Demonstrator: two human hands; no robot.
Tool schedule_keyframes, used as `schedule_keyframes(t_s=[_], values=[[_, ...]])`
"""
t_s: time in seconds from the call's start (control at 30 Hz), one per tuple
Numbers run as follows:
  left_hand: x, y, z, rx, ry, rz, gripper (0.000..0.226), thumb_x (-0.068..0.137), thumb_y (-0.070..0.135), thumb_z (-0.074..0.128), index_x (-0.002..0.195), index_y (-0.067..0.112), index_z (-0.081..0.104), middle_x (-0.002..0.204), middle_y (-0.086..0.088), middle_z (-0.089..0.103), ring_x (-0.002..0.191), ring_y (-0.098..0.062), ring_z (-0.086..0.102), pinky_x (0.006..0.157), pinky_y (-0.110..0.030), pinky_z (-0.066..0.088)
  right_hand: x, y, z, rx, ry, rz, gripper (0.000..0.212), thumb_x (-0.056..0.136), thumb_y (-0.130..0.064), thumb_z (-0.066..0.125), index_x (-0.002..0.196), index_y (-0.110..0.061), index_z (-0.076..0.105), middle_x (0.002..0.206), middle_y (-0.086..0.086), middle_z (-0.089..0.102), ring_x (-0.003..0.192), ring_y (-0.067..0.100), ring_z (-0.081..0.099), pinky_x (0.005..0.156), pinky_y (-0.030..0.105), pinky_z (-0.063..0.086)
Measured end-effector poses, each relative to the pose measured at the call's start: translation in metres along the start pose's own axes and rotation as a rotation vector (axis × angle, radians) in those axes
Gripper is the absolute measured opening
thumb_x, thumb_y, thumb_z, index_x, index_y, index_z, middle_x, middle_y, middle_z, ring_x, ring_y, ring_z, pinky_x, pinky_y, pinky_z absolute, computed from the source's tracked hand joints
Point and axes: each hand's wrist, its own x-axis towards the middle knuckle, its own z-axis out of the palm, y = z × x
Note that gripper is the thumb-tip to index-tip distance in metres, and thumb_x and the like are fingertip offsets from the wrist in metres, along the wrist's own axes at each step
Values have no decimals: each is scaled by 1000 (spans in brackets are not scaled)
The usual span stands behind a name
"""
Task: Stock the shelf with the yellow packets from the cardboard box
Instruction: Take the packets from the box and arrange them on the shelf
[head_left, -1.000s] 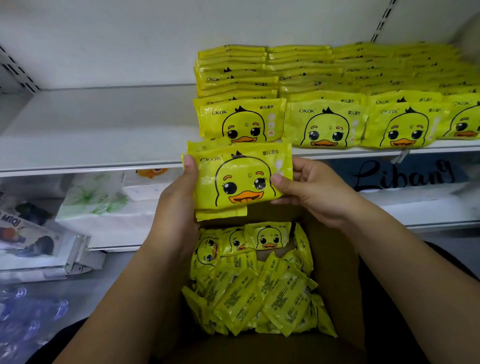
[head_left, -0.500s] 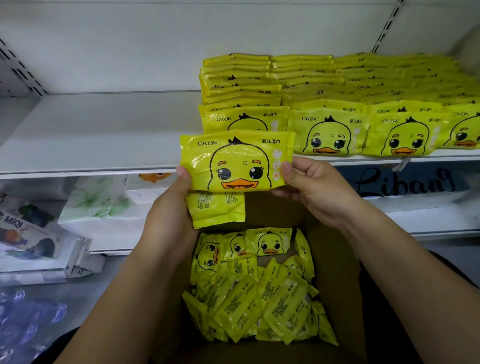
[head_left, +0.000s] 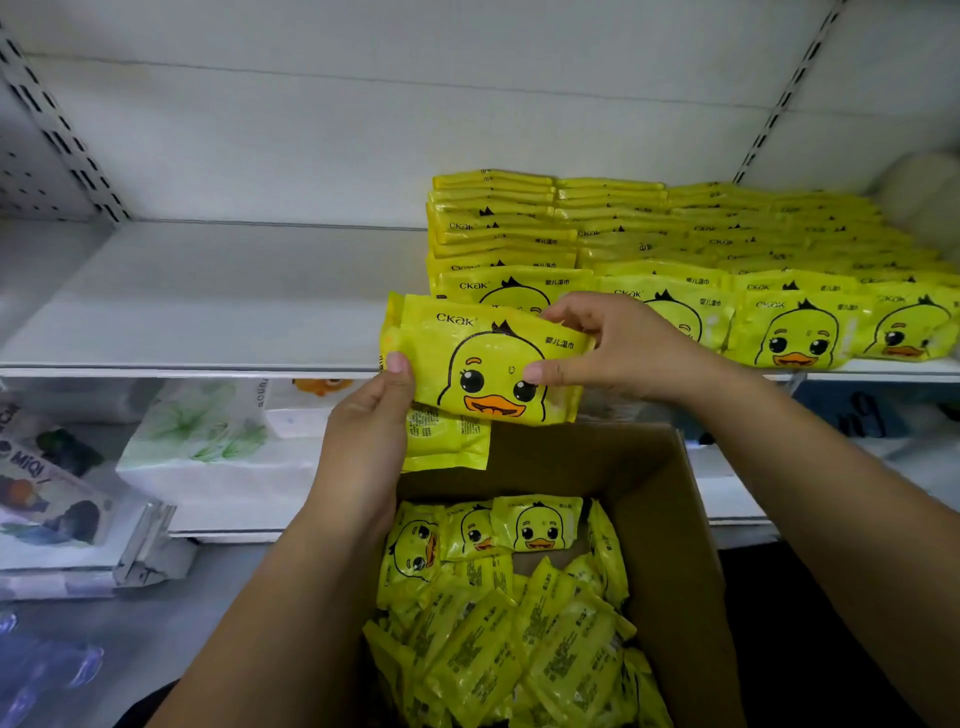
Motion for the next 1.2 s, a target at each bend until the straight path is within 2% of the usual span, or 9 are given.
schedule_keyframes(t_s=[0.1, 0.17, 0.3, 0.4, 0.47, 0.57, 0.8, 1.03, 1.2], values=[[2, 0, -5, 1, -6, 19, 38, 105, 45, 49, 99, 24, 80, 107, -2, 79, 108, -24, 73, 104, -53, 52, 13, -16, -3, -204, -154, -62, 34, 66, -57, 82, 82, -32, 68, 65, -14, 43, 63, 4, 41, 57, 24, 30], [5, 1, -8, -8, 11, 23, 36, 103, 49, 52, 100, 26, 80, 112, 1, 78, 114, -21, 71, 109, -51, 49, 20, -19, 1, -229, -205, -111, 33, 73, -52, 82, 68, -26, 63, 58, -10, 36, 55, 8, 33, 54, 27, 24], [14, 7, -18, -20, 149, 121, 22, 101, 46, 58, 106, 33, 75, 113, 18, 71, 120, -6, 62, 101, -21, 46, 39, -11, -3, -307, 21, -130, 41, 77, -39, 84, 86, -5, 64, 78, 14, 57, 74, 27, 52, 69, 38, 43], [24, 3, -32, -19, 233, 184, 10, 96, 37, 71, 105, 37, 76, 116, 11, 74, 117, -13, 66, 107, -38, 51, 58, 0, -6, -504, 156, -164, 38, 81, -44, 80, 72, -19, 52, 70, -5, 44, 70, 19, 44, 63, 33, 27], [27, 1, -36, -18, 232, 185, 11, 92, 33, 76, 99, 41, 77, 120, 7, 73, 118, -14, 67, 109, -46, 50, 69, 7, -3, -721, 222, -162, 34, 85, -51, 72, 88, -19, 61, 85, -4, 56, 93, 24, 53, 70, 34, 33], [30, -1, -36, -19, 207, 174, 15, 89, 30, 79, 98, 42, 77, 121, 7, 73, 119, -13, 66, 110, -45, 50, 76, 12, 8, -894, 268, -139, 49, 85, -57, 68, 118, -21, 62, 120, 0, 64, 119, 26, 50, 90, 41, 37], [34, -4, -37, 12, 178, 156, 25, 93, 17, 75, 106, 38, 73, 129, 5, 67, 126, -12, 60, 114, -38, 45, 68, 25, 24, -826, 429, -240, 59, 80, -55, 72, 124, -19, 57, 125, 4, 56, 122, 28, 46, 92, 42, 35], [35, -9, -43, 4, 163, 127, 30, 91, 15, 77, 99, 44, 76, 131, 5, 69, 125, -16, 63, 111, -46, 48, 54, 27, 40, -819, 423, -272, 87, 67, -65, 78, 136, -19, 53, 140, 4, 47, 128, 29, 41, 99, 44, 30], [28, -2, -53, 6, 120, 142, 36, 87, 21, 79, 112, 46, 70, 128, 3, 70, 117, -20, 68, 103, -50, 54, 49, 8, 56, -619, 556, -402, 64, 81, -59, 66, 128, -15, 59, 136, 4, 51, 125, 25, 39, 97, 41, 31]])
